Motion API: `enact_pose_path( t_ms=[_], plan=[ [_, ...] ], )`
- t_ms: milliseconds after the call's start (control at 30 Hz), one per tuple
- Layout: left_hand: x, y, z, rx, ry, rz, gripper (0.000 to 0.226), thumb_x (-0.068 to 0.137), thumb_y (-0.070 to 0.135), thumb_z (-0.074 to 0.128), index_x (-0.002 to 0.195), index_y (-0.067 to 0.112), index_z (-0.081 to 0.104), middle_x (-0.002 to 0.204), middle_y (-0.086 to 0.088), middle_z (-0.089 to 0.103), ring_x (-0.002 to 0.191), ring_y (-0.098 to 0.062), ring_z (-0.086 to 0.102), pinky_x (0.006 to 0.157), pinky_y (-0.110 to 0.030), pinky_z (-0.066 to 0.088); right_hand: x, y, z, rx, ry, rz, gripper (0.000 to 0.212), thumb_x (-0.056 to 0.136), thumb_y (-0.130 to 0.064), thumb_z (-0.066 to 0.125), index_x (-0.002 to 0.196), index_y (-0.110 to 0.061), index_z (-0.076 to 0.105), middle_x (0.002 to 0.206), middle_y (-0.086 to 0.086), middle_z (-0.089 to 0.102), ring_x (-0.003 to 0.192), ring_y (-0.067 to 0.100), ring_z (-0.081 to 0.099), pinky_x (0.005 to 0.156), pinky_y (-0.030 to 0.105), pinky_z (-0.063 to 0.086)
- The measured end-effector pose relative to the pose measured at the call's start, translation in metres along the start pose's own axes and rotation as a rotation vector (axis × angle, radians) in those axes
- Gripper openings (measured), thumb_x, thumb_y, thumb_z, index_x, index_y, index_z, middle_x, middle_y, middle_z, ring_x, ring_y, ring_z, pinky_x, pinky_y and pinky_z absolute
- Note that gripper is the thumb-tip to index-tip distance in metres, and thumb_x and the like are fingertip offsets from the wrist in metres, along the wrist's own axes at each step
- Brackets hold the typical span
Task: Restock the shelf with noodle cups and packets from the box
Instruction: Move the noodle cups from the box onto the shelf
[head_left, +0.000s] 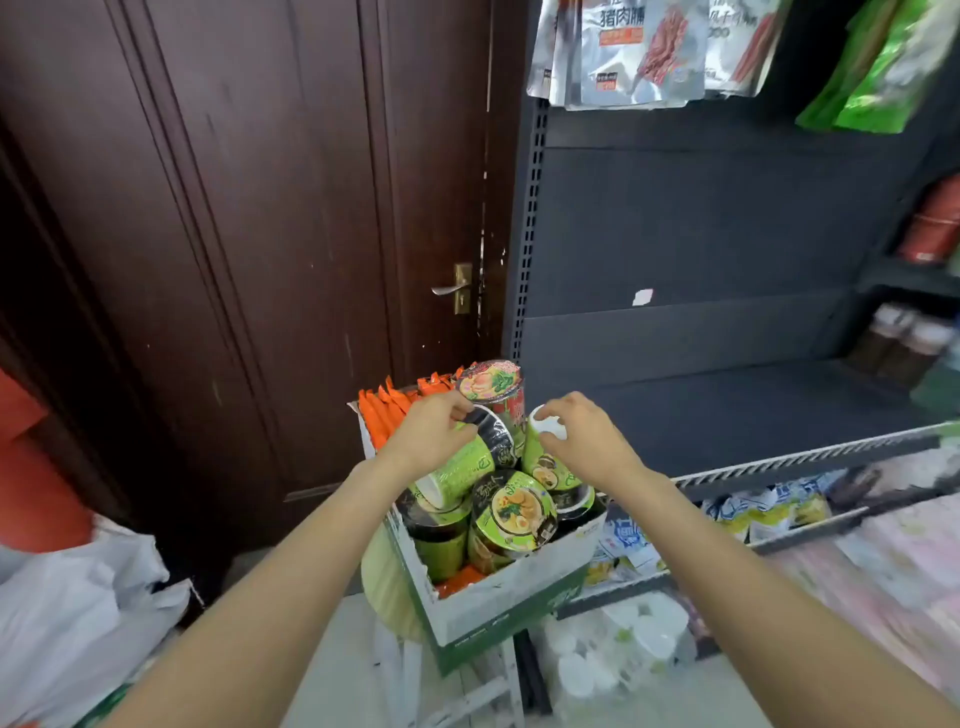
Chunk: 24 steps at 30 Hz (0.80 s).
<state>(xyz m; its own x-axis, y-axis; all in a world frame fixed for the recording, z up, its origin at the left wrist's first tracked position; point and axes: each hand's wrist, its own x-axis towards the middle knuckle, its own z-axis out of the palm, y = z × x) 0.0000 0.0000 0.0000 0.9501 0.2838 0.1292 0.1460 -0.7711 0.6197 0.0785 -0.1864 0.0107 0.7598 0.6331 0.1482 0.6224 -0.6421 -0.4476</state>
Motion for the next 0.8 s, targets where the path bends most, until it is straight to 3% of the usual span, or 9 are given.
enact_pose_path(
  t_ms=[167,267,333,500,800],
  plan=[
    [0.027,-0.022,0.026,0.109,-0.083,-0.164,0.066,0.083,0.034,0.067,0.137,0.005,0.041,0.138,-0.014,0.043,0.130,-0.027,0.037,0.106,-0.033,0.032,0.026,0.024,0.011,-0.102,-0.060,0.028,0.042,0.092,-0.027,0.053,0.133,-0.021,0.047,0.135,0.003,0.039,0.123,0.019,0.040,0.086,0.035,0.047],
    [0.040,-0.035,0.036,0.119,-0.159,-0.271,0.097,0.073,0.055,0.071,0.143,0.004,0.029,0.145,-0.014,0.037,0.133,-0.030,0.036,0.108,-0.040,0.035,0.036,0.031,0.014,-0.142,-0.108,0.057,0.052,0.089,-0.034,0.057,0.138,-0.024,0.042,0.144,0.006,0.033,0.130,0.024,0.034,0.098,0.040,0.042],
    [0.045,-0.041,0.039,0.142,-0.210,-0.293,0.105,0.068,0.060,0.072,0.145,0.005,0.025,0.144,-0.014,0.040,0.130,-0.030,0.040,0.105,-0.041,0.038,0.042,0.034,0.017,-0.191,-0.142,0.074,0.059,0.087,-0.038,0.059,0.141,-0.026,0.037,0.148,0.009,0.028,0.134,0.028,0.028,0.102,0.043,0.036],
    [0.044,-0.045,0.045,0.202,-0.161,-0.261,0.104,0.063,0.061,0.076,0.140,0.006,0.033,0.130,-0.013,0.051,0.118,-0.030,0.048,0.095,-0.042,0.045,0.047,0.038,0.025,-0.148,-0.172,0.125,0.069,0.086,-0.035,0.063,0.146,-0.027,0.028,0.150,0.009,0.020,0.136,0.030,0.020,0.099,0.044,0.039],
    [0.012,-0.028,0.022,0.061,0.156,-0.121,0.098,0.068,0.052,0.075,0.145,0.015,0.028,0.142,-0.007,0.038,0.132,-0.024,0.034,0.109,-0.039,0.031,0.041,0.032,0.016,-0.179,-0.103,0.204,0.078,0.077,-0.033,0.074,0.142,-0.034,0.032,0.136,0.003,0.030,0.126,0.026,0.029,0.082,0.039,0.045]
  ],
)
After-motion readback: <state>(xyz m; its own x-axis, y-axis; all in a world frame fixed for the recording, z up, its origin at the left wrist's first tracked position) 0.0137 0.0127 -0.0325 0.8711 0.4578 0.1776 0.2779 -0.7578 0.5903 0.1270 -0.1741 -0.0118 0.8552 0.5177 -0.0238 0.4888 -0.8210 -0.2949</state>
